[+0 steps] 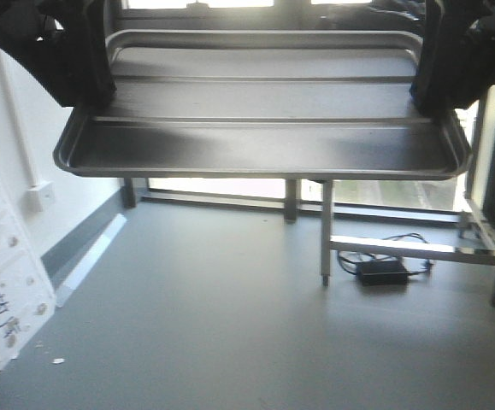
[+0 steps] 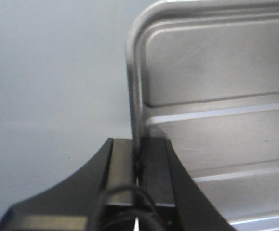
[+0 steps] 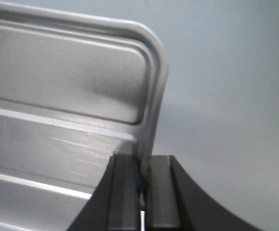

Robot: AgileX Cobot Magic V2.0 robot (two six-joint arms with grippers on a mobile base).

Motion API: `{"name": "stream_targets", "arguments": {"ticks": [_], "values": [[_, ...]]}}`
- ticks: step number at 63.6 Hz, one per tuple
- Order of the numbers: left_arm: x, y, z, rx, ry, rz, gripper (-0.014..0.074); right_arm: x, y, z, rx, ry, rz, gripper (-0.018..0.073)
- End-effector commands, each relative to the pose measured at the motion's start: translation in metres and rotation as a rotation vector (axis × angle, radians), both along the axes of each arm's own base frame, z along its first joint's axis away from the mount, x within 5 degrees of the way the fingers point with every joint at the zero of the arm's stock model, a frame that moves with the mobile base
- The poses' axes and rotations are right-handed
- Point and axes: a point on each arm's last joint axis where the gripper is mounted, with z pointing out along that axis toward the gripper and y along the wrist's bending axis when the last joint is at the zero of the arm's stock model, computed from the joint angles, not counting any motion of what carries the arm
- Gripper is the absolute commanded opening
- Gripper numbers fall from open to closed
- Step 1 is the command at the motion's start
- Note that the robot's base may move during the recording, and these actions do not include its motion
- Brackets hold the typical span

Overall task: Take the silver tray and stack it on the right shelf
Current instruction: 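Hold the tray level with both grippers while the base drives to another shelf, then position the held tray above the larger silver tray on the shelf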

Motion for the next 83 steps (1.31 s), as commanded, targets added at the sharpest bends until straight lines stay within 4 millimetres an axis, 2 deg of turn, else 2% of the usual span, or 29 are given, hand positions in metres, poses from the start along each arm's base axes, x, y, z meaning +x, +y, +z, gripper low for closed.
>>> {"name": "stream_targets", "arguments": {"ticks": [1, 83], "values": [[-0.0064, -0.0016, 0.0218, -0.062, -0.070, -0.039, -0.0093, 0.0021, 0.0022, 0.0263, 0.069, -0.146, 0.032, 0.0057], [-0.0067, -0.0019, 0.0217, -0.066, -0.066, -0.038, -0.0093, 0.0021, 0.0022, 0.0263, 0.069, -0.146, 0.032, 0.0057]]}}
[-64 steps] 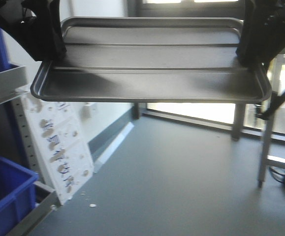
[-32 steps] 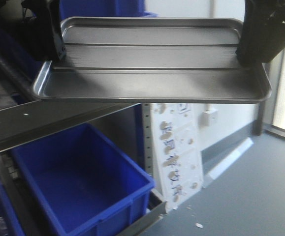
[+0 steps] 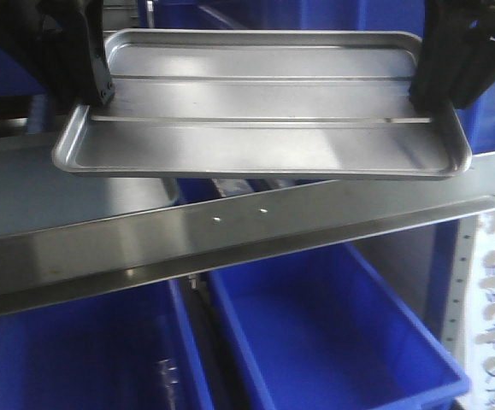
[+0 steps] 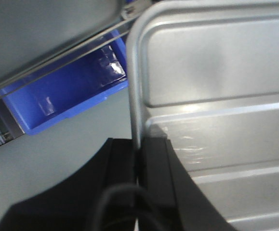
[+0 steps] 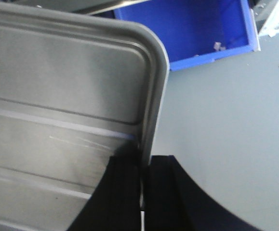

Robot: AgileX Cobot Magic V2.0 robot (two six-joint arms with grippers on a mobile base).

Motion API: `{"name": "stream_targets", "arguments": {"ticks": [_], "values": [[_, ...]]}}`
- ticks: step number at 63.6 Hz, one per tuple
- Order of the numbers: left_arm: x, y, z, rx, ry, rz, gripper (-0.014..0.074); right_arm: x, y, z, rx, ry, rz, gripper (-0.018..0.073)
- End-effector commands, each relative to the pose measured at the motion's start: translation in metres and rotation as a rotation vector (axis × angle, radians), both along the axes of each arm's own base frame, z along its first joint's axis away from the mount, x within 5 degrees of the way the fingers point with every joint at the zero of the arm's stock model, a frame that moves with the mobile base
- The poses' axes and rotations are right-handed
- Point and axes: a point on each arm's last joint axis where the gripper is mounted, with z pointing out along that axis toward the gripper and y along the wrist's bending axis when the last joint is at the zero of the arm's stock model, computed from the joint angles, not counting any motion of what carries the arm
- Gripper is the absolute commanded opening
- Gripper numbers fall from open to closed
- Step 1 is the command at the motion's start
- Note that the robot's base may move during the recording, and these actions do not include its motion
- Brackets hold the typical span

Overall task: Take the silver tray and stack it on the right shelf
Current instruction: 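Position the held tray above the larger silver tray on the shelf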

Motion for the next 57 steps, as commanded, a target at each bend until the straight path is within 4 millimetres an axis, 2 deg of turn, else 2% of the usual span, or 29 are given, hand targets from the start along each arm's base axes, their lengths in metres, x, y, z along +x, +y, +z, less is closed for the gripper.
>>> {"name": "stream_targets", "arguments": {"ticks": [1, 57], "values": [[-0.0066, -0.0018, 0.0218, -0.064, -0.068, -0.038, -0.0093, 0.0021, 0.0022, 0.0263, 0.069, -0.146, 0.032, 0.0057], [-0.0066, -0.0018, 0.0218, -0.064, -0.068, -0.038, -0.0093, 0.0021, 0.0022, 0.0263, 0.069, -0.146, 0.032, 0.0057]]}}
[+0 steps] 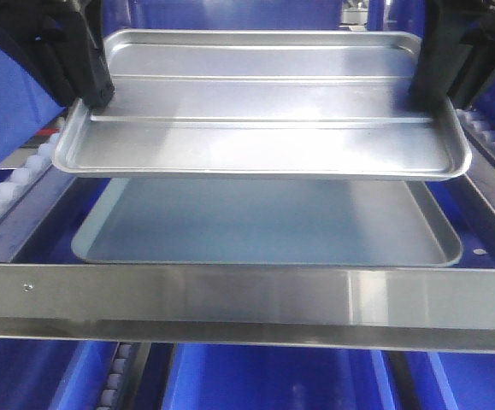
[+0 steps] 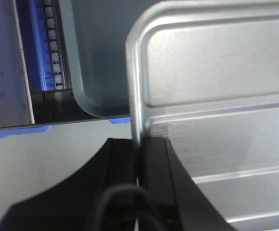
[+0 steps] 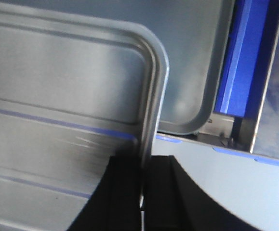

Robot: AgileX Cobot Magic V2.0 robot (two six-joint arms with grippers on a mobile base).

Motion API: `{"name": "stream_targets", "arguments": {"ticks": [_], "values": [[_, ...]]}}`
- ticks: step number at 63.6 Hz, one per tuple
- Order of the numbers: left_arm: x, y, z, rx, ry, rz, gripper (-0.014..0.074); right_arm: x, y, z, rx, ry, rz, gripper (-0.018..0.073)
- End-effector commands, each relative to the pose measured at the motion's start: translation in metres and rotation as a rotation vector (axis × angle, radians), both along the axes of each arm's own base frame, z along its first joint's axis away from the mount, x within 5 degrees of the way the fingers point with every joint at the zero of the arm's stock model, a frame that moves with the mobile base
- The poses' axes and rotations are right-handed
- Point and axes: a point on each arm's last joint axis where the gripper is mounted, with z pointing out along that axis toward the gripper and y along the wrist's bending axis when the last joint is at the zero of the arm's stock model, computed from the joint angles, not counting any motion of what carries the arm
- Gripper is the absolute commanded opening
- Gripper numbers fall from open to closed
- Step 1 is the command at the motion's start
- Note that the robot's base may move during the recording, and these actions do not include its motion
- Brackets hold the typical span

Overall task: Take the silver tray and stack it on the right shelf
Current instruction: 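Position the held tray above the larger silver tray on the shelf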

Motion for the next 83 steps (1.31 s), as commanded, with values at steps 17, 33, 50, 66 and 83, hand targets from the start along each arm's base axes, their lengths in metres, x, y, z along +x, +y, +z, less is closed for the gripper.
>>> {"name": "stream_targets", "arguments": {"ticks": [17, 33, 50, 66, 83], "values": [[-0.0065, -0.0019, 0.0218, -0.065, -0.069, -0.039, -0.0093, 0.0021, 0.0022, 0.0263, 0.069, -0.146, 0.032, 0.0057], [-0.0065, -0.0019, 0.0218, -0.065, -0.069, -0.039, -0.0093, 0.0021, 0.0022, 0.0263, 0.069, -0.146, 0.032, 0.0057], [-0.0065, -0.0019, 0.0218, -0.065, -0.069, -0.039, -0.0093, 0.0021, 0.0022, 0.0263, 0.069, -0.146, 0.032, 0.0057], [-0.0063, -0.0020, 0.0220, -0.067, -0.071, -0.039, -0.0093, 0.0021, 0.0022, 0.0263, 0.069, -0.146, 0.032, 0.0057], [-0.0052, -0.0028, 0.0229, -0.076, -0.087, -0.042, -0.0093, 0.0022, 0.0022, 0.0263, 0.069, -0.147, 0.033, 0.0057]]}}
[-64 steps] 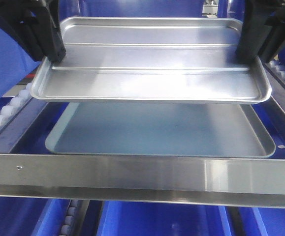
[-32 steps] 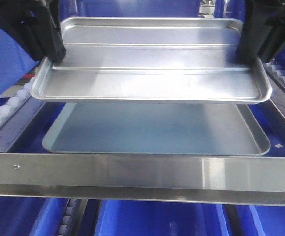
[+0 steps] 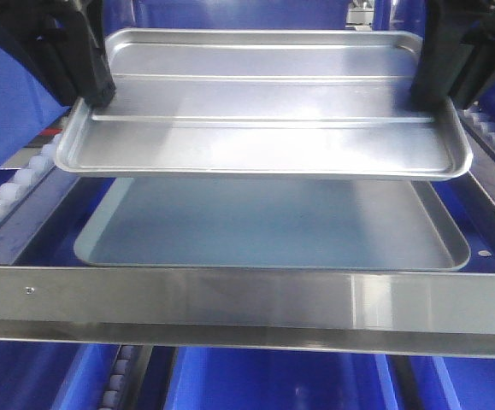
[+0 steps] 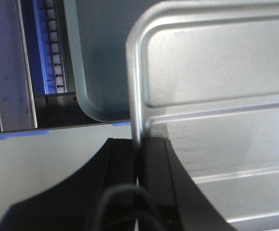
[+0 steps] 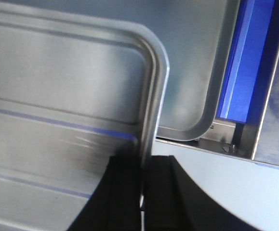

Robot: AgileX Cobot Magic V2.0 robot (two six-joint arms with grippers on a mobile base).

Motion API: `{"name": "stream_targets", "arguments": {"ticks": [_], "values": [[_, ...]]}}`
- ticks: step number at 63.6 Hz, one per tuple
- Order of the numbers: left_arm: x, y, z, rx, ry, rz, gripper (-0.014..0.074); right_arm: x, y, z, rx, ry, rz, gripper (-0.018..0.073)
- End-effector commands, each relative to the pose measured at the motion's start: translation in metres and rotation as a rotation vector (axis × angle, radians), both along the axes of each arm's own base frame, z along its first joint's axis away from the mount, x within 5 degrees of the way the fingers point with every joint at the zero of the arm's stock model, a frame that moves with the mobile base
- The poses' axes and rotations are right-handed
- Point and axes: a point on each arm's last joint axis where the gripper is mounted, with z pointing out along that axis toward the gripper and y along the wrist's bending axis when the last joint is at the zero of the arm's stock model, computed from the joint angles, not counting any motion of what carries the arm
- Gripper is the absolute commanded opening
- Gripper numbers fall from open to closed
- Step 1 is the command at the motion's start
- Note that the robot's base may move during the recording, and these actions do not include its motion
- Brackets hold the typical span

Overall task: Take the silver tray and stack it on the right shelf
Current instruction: 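Position the held tray above the larger silver tray on the shelf, then lower the tray into the larger silver tray and open both grippers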

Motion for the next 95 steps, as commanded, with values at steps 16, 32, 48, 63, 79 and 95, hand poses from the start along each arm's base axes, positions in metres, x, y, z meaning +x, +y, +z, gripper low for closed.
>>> {"name": "stream_targets", "arguments": {"ticks": [16, 32, 48, 63, 79, 95], "values": [[-0.005, -0.003, 0.023, -0.078, -0.096, -0.043, -0.0093, 0.003, 0.003, 0.028, 0.081, -0.165, 0.036, 0.0057], [0.009, -0.004, 0.039, -0.133, -0.236, -0.055, -0.0093, 0.006, 0.005, 0.042, 0.088, -0.212, 0.060, 0.0057], [0.045, -0.006, 0.037, -0.111, -0.243, -0.009, -0.0093, 0.034, 0.002, 0.051, 0.062, -0.231, 0.006, 0.0057], [0.077, -0.027, -0.002, -0.048, -0.193, -0.016, -0.0093, 0.077, -0.008, 0.010, -0.017, -0.120, -0.061, 0.0057], [0.100, -0.040, -0.050, 0.036, -0.138, -0.032, -0.0093, 0.106, -0.001, -0.035, -0.065, -0.045, -0.048, 0.0057], [0.113, -0.034, -0.069, 0.036, -0.088, 0.006, -0.0091, 0.113, 0.003, -0.050, -0.074, -0.024, -0.044, 0.0062]]}}
